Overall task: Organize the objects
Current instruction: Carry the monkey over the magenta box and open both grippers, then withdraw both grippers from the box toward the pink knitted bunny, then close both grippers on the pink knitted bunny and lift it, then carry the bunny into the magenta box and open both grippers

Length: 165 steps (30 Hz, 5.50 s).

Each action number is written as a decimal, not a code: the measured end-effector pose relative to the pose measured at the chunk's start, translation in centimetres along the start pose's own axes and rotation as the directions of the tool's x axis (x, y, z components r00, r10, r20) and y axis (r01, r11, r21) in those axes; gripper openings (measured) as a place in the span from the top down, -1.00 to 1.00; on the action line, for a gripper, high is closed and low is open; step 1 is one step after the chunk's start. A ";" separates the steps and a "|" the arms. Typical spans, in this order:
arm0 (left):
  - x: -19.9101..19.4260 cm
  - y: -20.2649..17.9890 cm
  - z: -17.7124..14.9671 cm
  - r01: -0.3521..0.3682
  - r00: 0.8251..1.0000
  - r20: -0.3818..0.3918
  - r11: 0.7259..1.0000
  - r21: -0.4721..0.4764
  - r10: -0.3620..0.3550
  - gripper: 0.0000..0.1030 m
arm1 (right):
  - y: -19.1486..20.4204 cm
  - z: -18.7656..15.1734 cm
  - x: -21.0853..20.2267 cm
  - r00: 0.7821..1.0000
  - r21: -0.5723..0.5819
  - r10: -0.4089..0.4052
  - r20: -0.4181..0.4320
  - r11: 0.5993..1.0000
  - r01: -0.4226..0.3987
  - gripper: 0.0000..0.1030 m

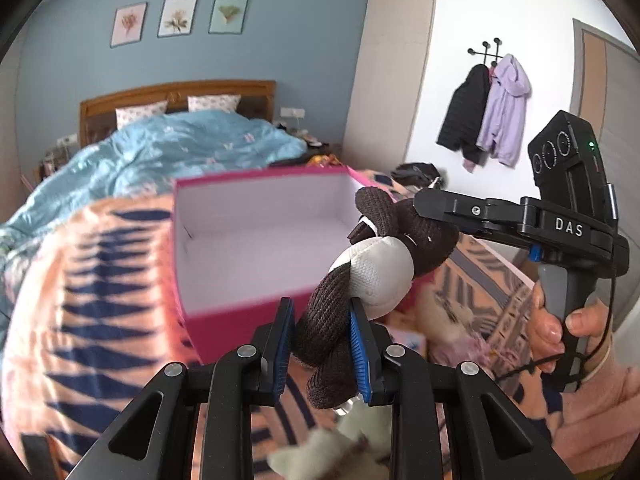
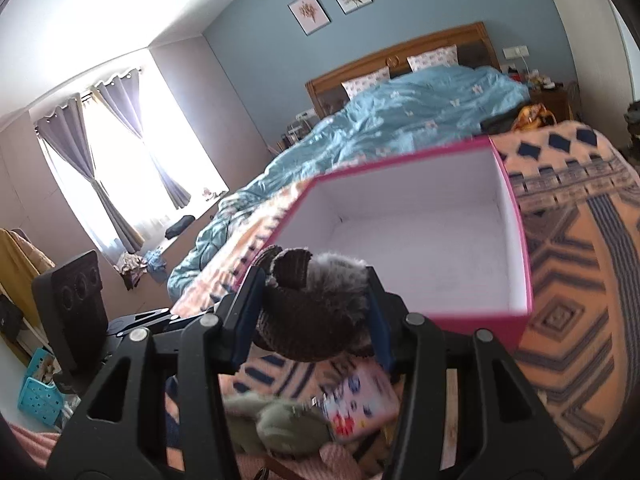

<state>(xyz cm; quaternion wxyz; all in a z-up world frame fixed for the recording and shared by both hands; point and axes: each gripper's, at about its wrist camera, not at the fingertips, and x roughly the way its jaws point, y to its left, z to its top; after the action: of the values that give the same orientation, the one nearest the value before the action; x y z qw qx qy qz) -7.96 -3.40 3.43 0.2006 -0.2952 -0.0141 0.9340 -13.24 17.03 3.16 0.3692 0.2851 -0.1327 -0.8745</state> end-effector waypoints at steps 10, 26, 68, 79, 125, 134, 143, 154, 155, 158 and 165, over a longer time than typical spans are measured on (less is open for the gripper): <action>3.3 2.1 3.3 -0.111 0.993 -0.030 0.993 0.035 0.112 0.49 | -2.1 3.4 4.9 1.000 0.070 0.002 -0.027 0.998 0.000 0.01; 7.5 2.7 2.6 -0.129 0.973 -0.179 0.987 0.097 0.145 0.28 | -5.4 1.0 10.7 0.976 0.102 -0.068 -0.209 0.991 0.091 0.00; -1.6 -2.9 -4.2 -0.067 0.998 -0.010 0.995 0.073 0.068 -0.46 | -2.5 -3.9 -1.9 0.986 -0.131 -0.010 -0.167 0.991 -0.012 -0.39; -2.3 -6.4 -8.5 0.106 0.992 -0.069 0.992 0.069 -0.101 -0.46 | -3.2 -9.6 -4.0 0.961 -0.121 -0.032 -0.276 0.993 -0.002 -0.39; -1.4 -11.3 -9.4 0.130 0.982 -0.155 0.984 0.118 -0.111 0.10 | -4.8 -10.3 -7.5 0.987 0.042 0.054 -0.153 0.998 -0.049 -0.13; -1.9 -9.4 -4.8 0.068 0.996 -0.058 0.990 0.126 -0.061 0.22 | -3.4 -6.0 -6.5 0.995 -0.005 0.071 -0.069 0.997 -0.072 -0.13; -1.2 -6.7 0.8 -0.042 0.999 0.016 0.988 0.148 0.040 0.23 | -2.0 -0.5 -3.8 0.996 -0.021 0.088 -0.009 0.996 -0.088 -0.13; 1.3 -3.2 4.1 -0.146 0.989 0.015 0.978 0.148 0.145 0.23 | -2.2 3.5 1.4 0.996 0.005 0.088 -0.014 0.996 -0.088 -0.13; 1.7 -2.9 4.2 -0.153 0.988 0.010 0.977 0.146 0.153 0.23 | -2.3 3.7 1.7 0.996 0.010 0.086 -0.017 0.996 -0.086 -0.13; 2.6 -2.2 4.4 -0.172 0.985 -0.003 0.975 0.140 0.174 0.23 | -2.4 4.0 3.0 0.997 0.017 0.078 -0.030 0.997 -0.077 -0.13; 5.1 0.1 4.5 -0.195 0.978 -0.051 0.976 0.094 0.200 0.26 | -3.0 4.7 6.1 0.995 0.044 0.056 -0.078 0.998 -0.053 -0.13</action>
<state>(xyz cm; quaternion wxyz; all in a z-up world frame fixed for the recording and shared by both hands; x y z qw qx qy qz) -14.31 -1.16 4.35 0.1199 -0.3137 0.0628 0.9398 -21.20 14.81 3.14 0.3917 0.3237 -0.1440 -0.8491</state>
